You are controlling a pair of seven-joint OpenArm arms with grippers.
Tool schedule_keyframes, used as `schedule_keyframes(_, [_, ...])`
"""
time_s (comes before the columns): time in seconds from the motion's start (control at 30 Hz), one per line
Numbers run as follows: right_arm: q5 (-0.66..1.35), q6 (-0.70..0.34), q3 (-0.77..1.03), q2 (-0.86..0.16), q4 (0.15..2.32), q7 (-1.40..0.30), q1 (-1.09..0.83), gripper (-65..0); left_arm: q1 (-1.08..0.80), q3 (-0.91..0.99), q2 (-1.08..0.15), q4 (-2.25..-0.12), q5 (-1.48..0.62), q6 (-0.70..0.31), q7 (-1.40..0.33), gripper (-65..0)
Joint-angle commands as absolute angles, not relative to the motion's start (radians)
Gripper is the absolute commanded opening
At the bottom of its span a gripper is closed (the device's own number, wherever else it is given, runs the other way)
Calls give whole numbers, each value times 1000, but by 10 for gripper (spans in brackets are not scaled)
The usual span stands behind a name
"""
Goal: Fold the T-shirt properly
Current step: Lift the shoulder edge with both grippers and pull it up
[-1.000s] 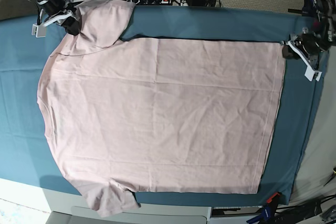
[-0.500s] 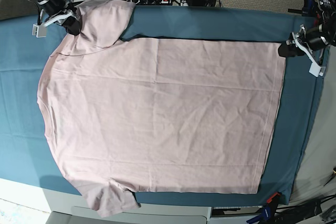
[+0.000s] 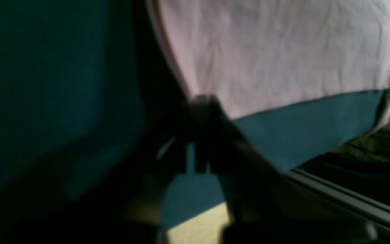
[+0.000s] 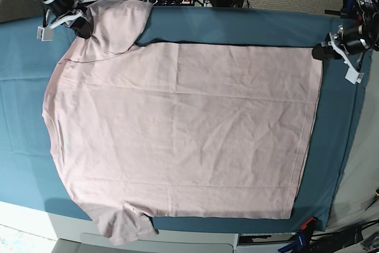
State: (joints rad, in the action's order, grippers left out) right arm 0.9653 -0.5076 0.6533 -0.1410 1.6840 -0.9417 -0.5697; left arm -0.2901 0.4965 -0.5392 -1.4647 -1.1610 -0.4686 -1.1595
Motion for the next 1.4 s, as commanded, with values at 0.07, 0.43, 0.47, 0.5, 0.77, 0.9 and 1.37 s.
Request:
schedule_keyframes(0.07, [970,-505,654,-147,1689,-977,-602,-650,-288,501,-558,-1475,-1171,-473,-1152,-650])
schedule_keyframes(0.43, [968,-505,657,-166,1689,-1029,-602,-650,-323,510,-577,-1486,-1184,-499,-1175,-650])
schedule_keyframes(0.47, [969,-505,658,-176,1689,-1034,-604,-650,-334,519,-577,-1491,-1184,-499,-1175,-650])
schedule_keyframes(0.5, [968,-506,659,-184,1689,-1039,-604,-650,-346,530,-577,-1498,-1188,-499,-1177,-650])
schedule_keyframes(0.77, [984,-527,696,-257,1689,-1138,-604,-650,-477,646,-577,-1559,-1250,-524,-1193,-650])
schedule_keyframes(0.9, [1031,-527,707,-266,1689,-1173,-636,-650,-533,665,-577,-1582,-1271,-525,-1200,-650])
schedule_keyframes(1.37, [1188,-554,869,-266,1689,-1257,-782,-650,-682,665,-576,-1639,-1356,-572,-1252,-650])
